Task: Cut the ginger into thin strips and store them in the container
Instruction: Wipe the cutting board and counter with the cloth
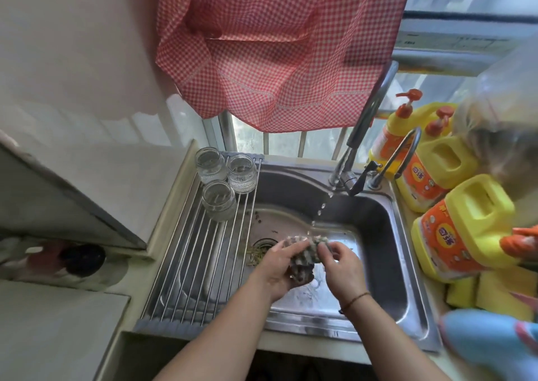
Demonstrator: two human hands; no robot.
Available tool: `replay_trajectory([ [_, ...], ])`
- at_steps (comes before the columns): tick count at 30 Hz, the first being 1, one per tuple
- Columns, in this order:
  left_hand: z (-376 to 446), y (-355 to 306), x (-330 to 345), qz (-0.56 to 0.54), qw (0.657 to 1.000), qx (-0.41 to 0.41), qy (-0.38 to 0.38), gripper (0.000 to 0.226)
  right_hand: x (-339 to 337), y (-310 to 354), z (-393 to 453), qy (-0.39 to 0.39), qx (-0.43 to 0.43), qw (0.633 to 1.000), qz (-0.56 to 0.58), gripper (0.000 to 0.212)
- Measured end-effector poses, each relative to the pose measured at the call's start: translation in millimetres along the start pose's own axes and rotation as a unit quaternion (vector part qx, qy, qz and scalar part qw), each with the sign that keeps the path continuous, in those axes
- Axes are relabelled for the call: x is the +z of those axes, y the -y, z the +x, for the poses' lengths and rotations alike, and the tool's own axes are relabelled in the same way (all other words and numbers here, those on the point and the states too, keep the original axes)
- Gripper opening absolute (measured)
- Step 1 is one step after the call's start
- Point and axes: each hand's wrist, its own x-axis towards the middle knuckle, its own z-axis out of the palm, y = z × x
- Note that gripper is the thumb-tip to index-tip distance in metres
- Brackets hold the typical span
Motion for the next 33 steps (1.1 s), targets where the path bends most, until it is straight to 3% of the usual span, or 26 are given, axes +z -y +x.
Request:
replay_trajectory([
  [3,-9.8,4.9,-16.8,0.064,0.997,0.008,0.033,0.049,1.4,-0.3,-6.1,0.012,0.065,0.993,0.099,0.026],
  [7,-21.2,7.9,-32.3,0.121,0.989,0.037,0.077,0.049,-0.2,8.7,-24.6,-0.016,0.149,0.957,0.25,0.042],
  [11,-26.4,18.4,-21.1,0.151,0.987,0.038,0.042,0.028,-6.5,6.7,-48.0,-0.014,0.202,0.933,0.299,0.059],
  [13,-25.5,29.8,-11.2,0.13,0.991,0.029,0.017,0.015,-18.6,7.4,-64.8,0.035,0.189,0.925,0.326,0.048],
  [15,-29.2,38.2,-2.1,0.048,0.998,-0.025,0.008,0.05,-33.1,7.4,-81.5,0.082,0.167,0.913,0.363,0.024],
  [16,-34.6,41.7,3.4,0.002,0.998,-0.061,0.023,0.069,-38.8,4.6,-89.2,0.084,0.167,0.908,0.374,0.022],
  [18,-44.3,51.6,13.5,-0.053,0.992,-0.099,0.064,0.093,-46.6,-5.7,-104.5,0.046,0.172,0.915,0.361,0.02],
  [21,-66.6,70.2,32.7,-0.028,0.989,-0.092,0.11,0.105,-58.5,-22.4,-132.4,-0.05,0.17,0.921,0.348,0.024],
  [23,-84.1,83.8,44.5,0.006,0.982,-0.089,0.163,0.099,-70.2,-39.7,-153.4,-0.112,0.155,0.915,0.355,0.045],
  [26,-118.7,108.1,60.2,0.088,0.96,-0.07,0.257,0.068,-89.5,-84.3,-193.7,-0.185,0.088,0.92,0.335,0.086],
  [29,-151.8,150.2,83.9,0.185,0.933,-0.014,0.31,0.045,-110.5,-112.3,-259.7,-0.274,0.044,0.894,0.35,0.064],
  [33,-204.2,224.1,120.6,0.248,0.927,0.084,0.27,0.018,-139.1,-149.1,-364.8,-0.383,0.014,0.867,0.319,0.01],
])
